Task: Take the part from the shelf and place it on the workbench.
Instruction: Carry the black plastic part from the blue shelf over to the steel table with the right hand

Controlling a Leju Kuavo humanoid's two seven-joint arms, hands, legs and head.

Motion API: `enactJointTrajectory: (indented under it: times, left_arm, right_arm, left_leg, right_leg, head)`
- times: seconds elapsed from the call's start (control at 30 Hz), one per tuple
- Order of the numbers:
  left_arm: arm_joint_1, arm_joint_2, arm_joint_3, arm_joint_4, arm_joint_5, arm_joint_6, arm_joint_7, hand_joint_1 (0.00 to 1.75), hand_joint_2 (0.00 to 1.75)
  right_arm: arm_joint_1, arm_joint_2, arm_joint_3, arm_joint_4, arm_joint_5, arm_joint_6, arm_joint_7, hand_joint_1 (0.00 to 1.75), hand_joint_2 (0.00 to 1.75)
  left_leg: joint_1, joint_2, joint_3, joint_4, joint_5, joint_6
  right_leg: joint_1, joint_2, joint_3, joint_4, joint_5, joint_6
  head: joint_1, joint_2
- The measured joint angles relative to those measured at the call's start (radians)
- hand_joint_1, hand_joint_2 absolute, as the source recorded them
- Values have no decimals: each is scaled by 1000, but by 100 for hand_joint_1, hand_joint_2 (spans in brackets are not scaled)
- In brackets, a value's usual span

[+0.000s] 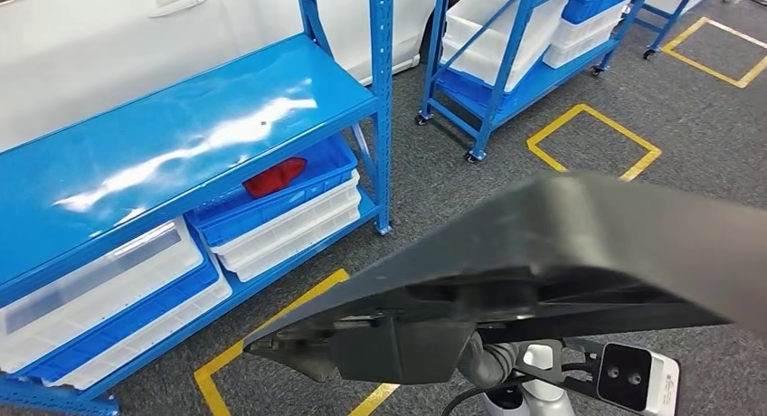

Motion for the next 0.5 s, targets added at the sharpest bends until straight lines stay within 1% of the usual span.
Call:
enactJointTrajectory:
  times: [0.03, 0.07, 0.1, 0.13, 0.17, 0.2, 0.23, 0.27, 0.3, 0.33, 0.37, 0.4, 0.43, 0.47, 0.5]
  left_arm:
    - [0, 1, 0, 0, 0, 1, 0, 0, 175]
    - [2, 4, 0, 1, 0, -1, -1, 0, 175]
    - [4, 9, -1, 1, 0, -4, -2, 0, 175]
    - [6, 15, -4, 2, -1, -7, -3, 0, 175]
    - [5, 21, -7, 3, -2, -11, -5, 0, 175]
    - [4, 25, -11, 3, -4, -13, -5, 0, 175]
    - [3, 28, -16, 4, -5, -13, -4, 0, 175]
    - [2, 31, -22, 4, -6, -13, -1, 0, 175]
    - [-1, 33, -27, 4, -6, -13, 2, 0, 175]
    - [-5, 35, -33, 4, -7, -15, 4, 0, 175]
    - [-9, 37, -37, 4, -7, -17, 6, 0, 175]
    - [-11, 39, -41, 4, -7, -20, 6, 0, 175]
    - [-12, 40, -45, 5, -7, -23, 3, 0, 175]
    - [-10, 42, -49, 5, -7, -26, 0, 0, 175]
    - [-9, 44, -53, 5, -7, -30, -5, 0, 175]
  right_arm:
    - [2, 5, -1, -2, 3, -2, 0, 175, 175]
    - [5, 9, -2, -5, 8, -12, 0, 175, 175]
    - [9, 14, -1, -11, 14, -34, 0, 175, 175]
    - [13, 17, 2, -18, 21, -62, 0, 175, 175]
    - [16, 16, 5, -26, 24, -93, 0, 175, 175]
    - [17, 16, 9, -35, 27, -118, 0, 175, 175]
    - [20, 14, 11, -43, 31, -135, 1, 175, 175]
    - [25, 12, 13, -52, 33, -148, 1, 175, 175]
    - [30, 9, 14, -61, 35, -158, 1, 175, 175]
    - [36, 5, 14, -69, 35, -164, 1, 175, 175]
    - [40, 1, 15, -76, 33, -166, 1, 175, 175]
    - [42, -3, 16, -81, 31, -166, 1, 175, 175]
    - [43, -7, 17, -84, 28, -165, 1, 175, 175]
    - [43, -12, 18, -85, 25, -165, 0, 175, 175]
    - [44, -16, 19, -85, 23, -166, 0, 175, 175]
  left_leg:
    - [1, -23, -23, 59, -35, -6]
    - [4, -53, -58, 134, -66, -10]
    - [9, -89, -75, 161, -66, -14]
    - [15, -122, -82, 162, -54, -18]
    - [20, -152, -64, 107, -19, -21]
    - [25, -178, -37, 40, 13, -21]
    - [26, -196, -31, 23, 13, -18]
    - [24, -197, -31, 24, 10, -13]
    - [24, -184, -32, 25, 12, -6]
    - [25, -172, -32, 23, 14, 1]
    - [26, -158, -31, 20, 16, 9]
    - [26, -143, -29, 16, 17, 15]
    - [22, -127, -28, 15, 17, 20]
    - [19, -110, -28, 15, 16, 25]
    - [15, -93, -28, 15, 15, 26]
  right_leg:
    - [-3, 20, 4, -8, 4, -7]
    - [-7, 44, 9, -14, 8, -11]
    - [-11, 75, 12, -13, 9, -12]
    - [-12, 105, 10, -4, 6, -9]
    - [-13, 129, 5, 8, 0, -3]
    - [-14, 147, -1, 19, -3, 5]
    - [-13, 159, -9, 26, -4, 11]
    - [-14, 171, -16, 28, -2, 18]
    - [-16, 183, -20, 27, 0, 24]
    - [-17, 183, -23, 30, 0, 30]
    - [-16, 164, -32, 45, -9, 35]
    - [-15, 134, -50, 81, -29, 39]
    - [-14, 96, -77, 137, -58, 42]
    - [-15, 67, -113, 207, -91, 45]
    - [-17, 53, -147, 271, -114, 47]
  head:
    - [0, 0]
    - [0, 0]
    - [0, 0]
    - [0, 0]
    - [0, 0]
    - [0, 0]
    - [0, 0]
    - [0, 0]
    - [0, 0]
    - [0, 0]
    - [0, 0]
    - [0, 0]
    - [0, 0]
    - [0, 0]
    - [0, 0]
